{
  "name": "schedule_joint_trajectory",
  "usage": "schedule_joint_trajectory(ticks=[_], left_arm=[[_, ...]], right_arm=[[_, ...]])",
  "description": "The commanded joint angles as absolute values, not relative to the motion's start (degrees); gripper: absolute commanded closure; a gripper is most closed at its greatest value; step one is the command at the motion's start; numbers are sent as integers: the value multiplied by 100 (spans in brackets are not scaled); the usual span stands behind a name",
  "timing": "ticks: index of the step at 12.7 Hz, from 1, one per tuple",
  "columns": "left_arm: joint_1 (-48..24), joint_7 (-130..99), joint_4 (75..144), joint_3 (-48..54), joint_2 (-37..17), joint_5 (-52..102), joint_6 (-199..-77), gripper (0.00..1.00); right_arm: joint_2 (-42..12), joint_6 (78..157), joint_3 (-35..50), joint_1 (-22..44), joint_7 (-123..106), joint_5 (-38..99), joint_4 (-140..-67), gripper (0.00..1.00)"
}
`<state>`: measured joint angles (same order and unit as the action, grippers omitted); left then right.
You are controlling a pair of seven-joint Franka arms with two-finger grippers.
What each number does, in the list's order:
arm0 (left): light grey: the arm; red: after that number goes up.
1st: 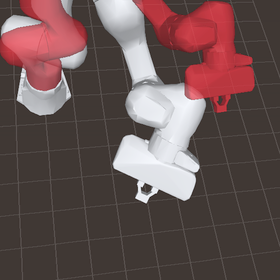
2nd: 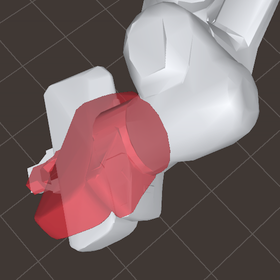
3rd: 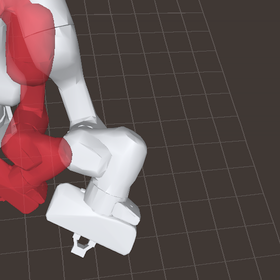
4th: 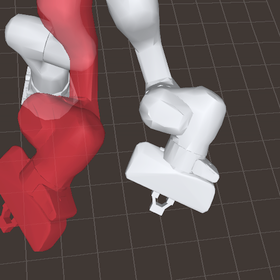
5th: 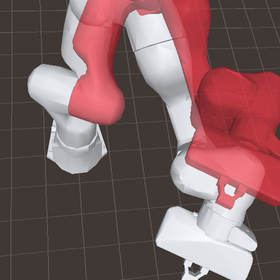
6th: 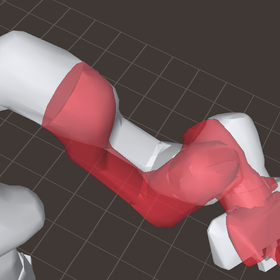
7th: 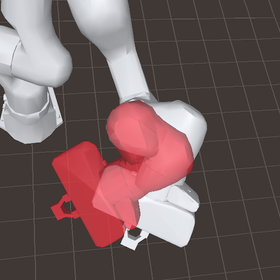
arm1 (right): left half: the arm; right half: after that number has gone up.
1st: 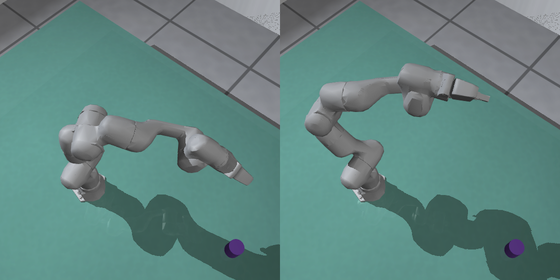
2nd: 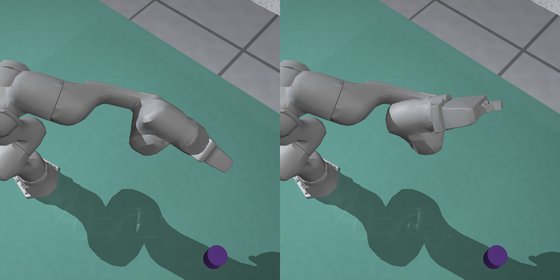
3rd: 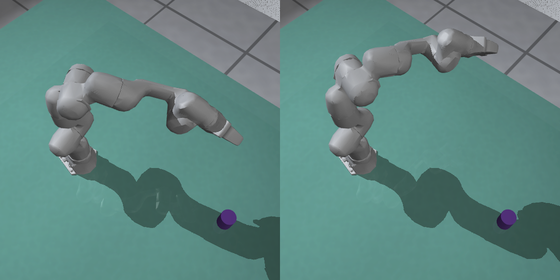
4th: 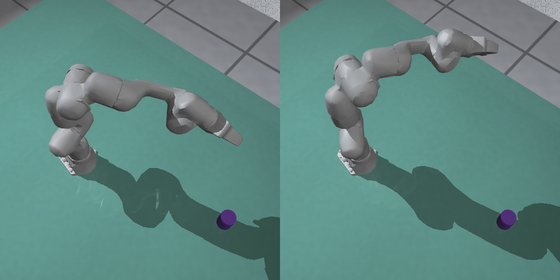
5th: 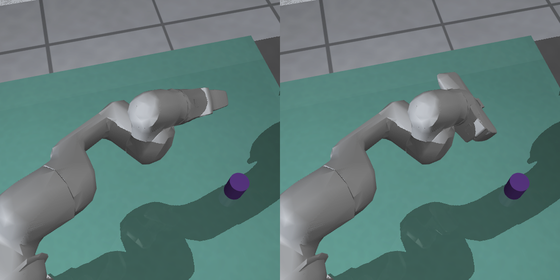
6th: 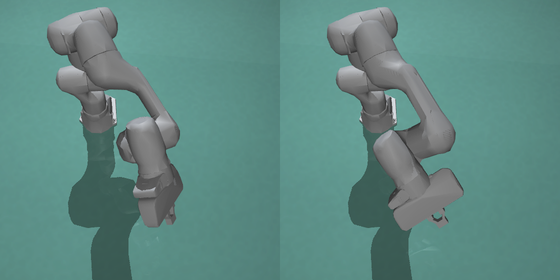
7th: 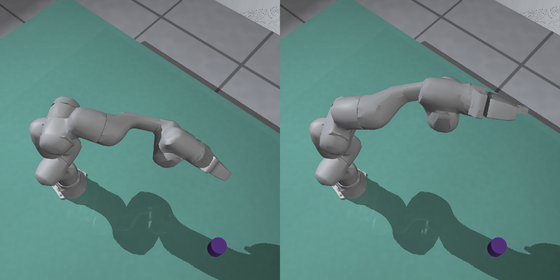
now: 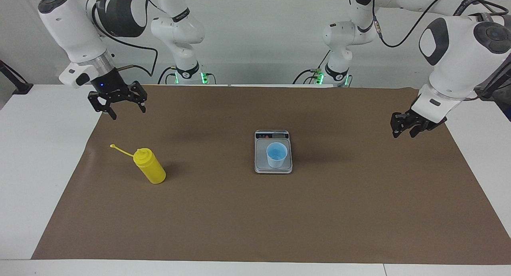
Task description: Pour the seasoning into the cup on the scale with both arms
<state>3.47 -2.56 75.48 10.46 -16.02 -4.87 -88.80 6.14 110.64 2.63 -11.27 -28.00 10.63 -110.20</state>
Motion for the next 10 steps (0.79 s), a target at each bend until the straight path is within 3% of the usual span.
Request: schedule_joint_trajectory(ticks=[1,6,8,10], left_arm=[[404,-167,8189,1037,-1109,-413,-8885,40],[527,-167,9541,1046,-178,-378,-9639,39],[606,-158,10228,1037,253,-194,-10001,39],[598,-158,10301,1037,308,-193,-10011,38]], right_arm=[[844,11582,290,-1475,-4125,1642,-11600,0],[713,12225,290,-1915,-6165,2976,-12199,0],[319,12234,290,-2292,-7525,3932,-12226,0],[19,12234,290,-2425,-8320,4533,-12226,0]])
